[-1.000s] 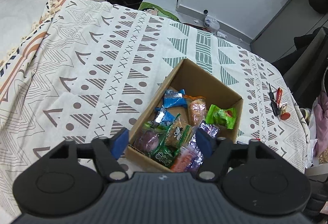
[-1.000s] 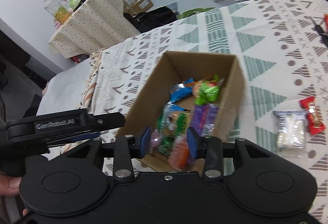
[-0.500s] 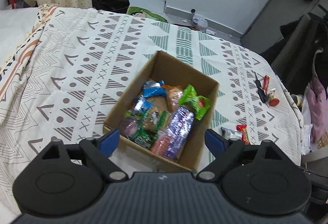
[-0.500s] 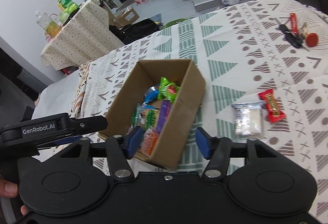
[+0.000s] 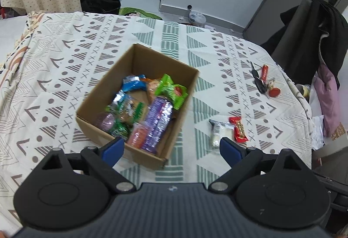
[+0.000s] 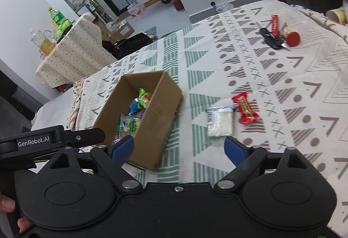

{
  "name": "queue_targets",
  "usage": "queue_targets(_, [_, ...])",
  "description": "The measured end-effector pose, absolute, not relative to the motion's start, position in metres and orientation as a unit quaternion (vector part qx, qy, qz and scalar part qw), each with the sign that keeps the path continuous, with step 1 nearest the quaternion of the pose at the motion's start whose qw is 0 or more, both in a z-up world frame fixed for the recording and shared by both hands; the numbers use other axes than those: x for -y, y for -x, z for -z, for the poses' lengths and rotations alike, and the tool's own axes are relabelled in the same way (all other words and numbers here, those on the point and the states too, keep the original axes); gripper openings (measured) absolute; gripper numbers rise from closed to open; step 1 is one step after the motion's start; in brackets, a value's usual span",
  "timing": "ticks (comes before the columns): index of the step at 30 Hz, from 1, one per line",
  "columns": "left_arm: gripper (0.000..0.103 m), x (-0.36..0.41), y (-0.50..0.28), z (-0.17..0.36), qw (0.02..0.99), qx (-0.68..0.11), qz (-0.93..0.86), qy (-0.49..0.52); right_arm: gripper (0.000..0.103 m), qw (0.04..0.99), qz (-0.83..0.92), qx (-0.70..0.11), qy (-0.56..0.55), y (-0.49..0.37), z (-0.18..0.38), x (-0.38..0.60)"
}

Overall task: Organize snacks
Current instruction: 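Move both grippers back from the box toward the white packet and red bar, then grasp the white bread packet with the left gripper while the right grasps the red chocolate bar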

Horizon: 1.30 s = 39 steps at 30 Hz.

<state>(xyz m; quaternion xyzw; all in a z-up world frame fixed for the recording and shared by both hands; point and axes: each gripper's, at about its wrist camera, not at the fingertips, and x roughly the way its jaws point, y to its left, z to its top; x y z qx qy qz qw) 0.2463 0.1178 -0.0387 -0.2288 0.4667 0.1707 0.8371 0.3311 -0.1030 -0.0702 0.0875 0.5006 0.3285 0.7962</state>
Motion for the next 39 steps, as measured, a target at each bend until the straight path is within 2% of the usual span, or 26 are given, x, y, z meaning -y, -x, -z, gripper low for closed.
queue_targets(3, [0.094, -0.107, -0.250, 0.040, 0.837, -0.470, -0.166, 0.224, 0.099, 0.797, -0.319, -0.504, -0.091, -0.333, 0.074, 0.115])
queue_targets(17, [0.093, -0.066, -0.278, 0.055, 0.839, -0.482, -0.139, 0.213, 0.098, 0.799, -0.296, -0.512, -0.112, -0.351, 0.097, 0.159])
queue_targets(23, [0.091, -0.053, -0.298, 0.072, 0.832, -0.496, -0.124, 0.217, 0.088, 0.793, -0.292, -0.523, -0.114, -0.367, 0.109, 0.169])
queue_targets(28, [0.091, -0.044, -0.316, 0.088, 0.827, -0.506, -0.117, 0.216, 0.076, 0.786, -0.291, -0.533, -0.114, -0.381, 0.121, 0.174])
queue_targets(39, [0.083, -0.043, -0.358, 0.130, 0.807, -0.531, -0.117, 0.229, 0.057, 0.770, -0.294, -0.556, -0.106, -0.416, 0.151, 0.165])
